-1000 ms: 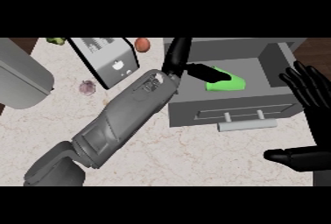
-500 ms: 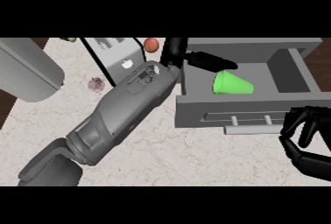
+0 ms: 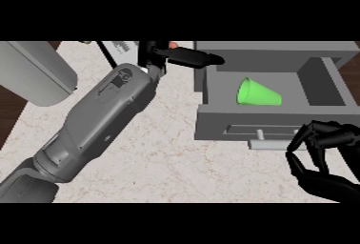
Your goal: Pick up the cup, place it into the drawer and close the drawer
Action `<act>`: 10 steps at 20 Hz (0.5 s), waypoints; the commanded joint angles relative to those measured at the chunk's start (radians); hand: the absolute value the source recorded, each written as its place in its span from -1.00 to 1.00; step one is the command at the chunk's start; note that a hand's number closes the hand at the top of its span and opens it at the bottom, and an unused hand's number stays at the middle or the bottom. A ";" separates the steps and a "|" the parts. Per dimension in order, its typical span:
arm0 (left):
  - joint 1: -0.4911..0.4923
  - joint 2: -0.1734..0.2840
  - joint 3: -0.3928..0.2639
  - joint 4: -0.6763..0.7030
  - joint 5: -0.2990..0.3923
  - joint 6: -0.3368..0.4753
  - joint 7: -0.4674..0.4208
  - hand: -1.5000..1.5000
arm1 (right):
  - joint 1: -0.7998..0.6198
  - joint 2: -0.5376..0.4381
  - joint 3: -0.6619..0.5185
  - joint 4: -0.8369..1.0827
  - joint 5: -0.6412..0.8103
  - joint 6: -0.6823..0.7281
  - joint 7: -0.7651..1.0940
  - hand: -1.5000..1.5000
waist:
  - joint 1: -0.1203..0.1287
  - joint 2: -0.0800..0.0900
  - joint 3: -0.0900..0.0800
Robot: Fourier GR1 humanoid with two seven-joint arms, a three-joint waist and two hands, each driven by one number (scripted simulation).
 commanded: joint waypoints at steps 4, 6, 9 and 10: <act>0.167 0.142 0.047 -0.256 0.005 -0.007 0.087 -1.00 | -0.072 0.041 0.088 0.136 0.236 -0.105 -0.047 1.00 | 0.016 0.000 0.000; 0.211 0.172 0.047 -0.338 -0.003 0.016 0.126 -1.00 | -0.103 0.052 0.137 0.176 0.297 -0.122 -0.051 1.00 | 0.019 0.000 0.000; 0.284 0.214 0.069 -0.382 0.015 -0.040 0.105 -1.00 | -0.116 0.005 0.174 0.262 0.423 -0.144 -0.111 1.00 | 0.023 0.003 0.000; 0.303 0.230 0.070 -0.378 0.012 -0.068 0.096 -1.00 | -0.114 0.018 0.222 0.294 0.486 -0.175 -0.132 1.00 | 0.022 0.005 0.000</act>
